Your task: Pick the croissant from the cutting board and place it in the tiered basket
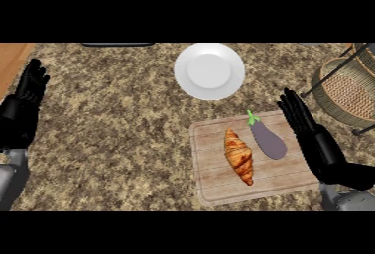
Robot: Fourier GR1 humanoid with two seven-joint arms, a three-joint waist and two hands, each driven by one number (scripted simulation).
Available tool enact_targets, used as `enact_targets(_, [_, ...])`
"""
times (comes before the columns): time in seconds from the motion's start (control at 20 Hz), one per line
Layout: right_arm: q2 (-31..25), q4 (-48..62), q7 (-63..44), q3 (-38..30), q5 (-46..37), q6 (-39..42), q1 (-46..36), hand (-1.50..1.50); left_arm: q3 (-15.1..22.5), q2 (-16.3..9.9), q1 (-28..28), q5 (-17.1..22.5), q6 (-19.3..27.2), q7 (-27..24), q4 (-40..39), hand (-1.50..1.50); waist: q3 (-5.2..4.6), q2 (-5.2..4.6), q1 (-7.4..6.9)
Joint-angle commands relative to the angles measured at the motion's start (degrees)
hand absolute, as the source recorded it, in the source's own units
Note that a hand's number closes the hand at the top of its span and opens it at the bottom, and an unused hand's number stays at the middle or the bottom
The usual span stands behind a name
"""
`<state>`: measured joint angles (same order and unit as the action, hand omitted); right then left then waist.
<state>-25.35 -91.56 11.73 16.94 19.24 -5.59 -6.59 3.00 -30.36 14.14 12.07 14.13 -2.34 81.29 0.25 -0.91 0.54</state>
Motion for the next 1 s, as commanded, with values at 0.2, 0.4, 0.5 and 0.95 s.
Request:
enact_targets(0.2, [-8.1, -7.6, -3.6, -1.8, -20.8, -13.9, -8.4, 1.5, 5.9, 8.2, -10.1, -1.4, 3.2, 3.2, -4.3, 0.0, -0.83, 1.66, -0.34])
enact_targets(0.4, [-3.4, -3.0, -10.1, -14.2, -22.5, -33.1, -3.6, -1.5, 6.8, 11.1, -14.7, 0.2, 3.4, 3.3, -5.4, 0.0, -0.61, 1.95, 3.12])
enact_targets(0.5, [1.6, -8.5, -9.4, -10.8, -26.9, -39.5, -1.0, -1.5, 8.7, 13.7, -16.0, -1.1, 4.8, 2.2, -5.2, 0.0, -0.46, 1.75, 1.94])
enact_targets(0.95, [-2.8, -23.9, -31.5, 5.1, -51.7, -32.7, 12.7, -1.5, 10.5, 14.7, -16.8, -3.5, 5.7, 2.7, -2.7, 0.0, -0.73, 1.29, 0.87])
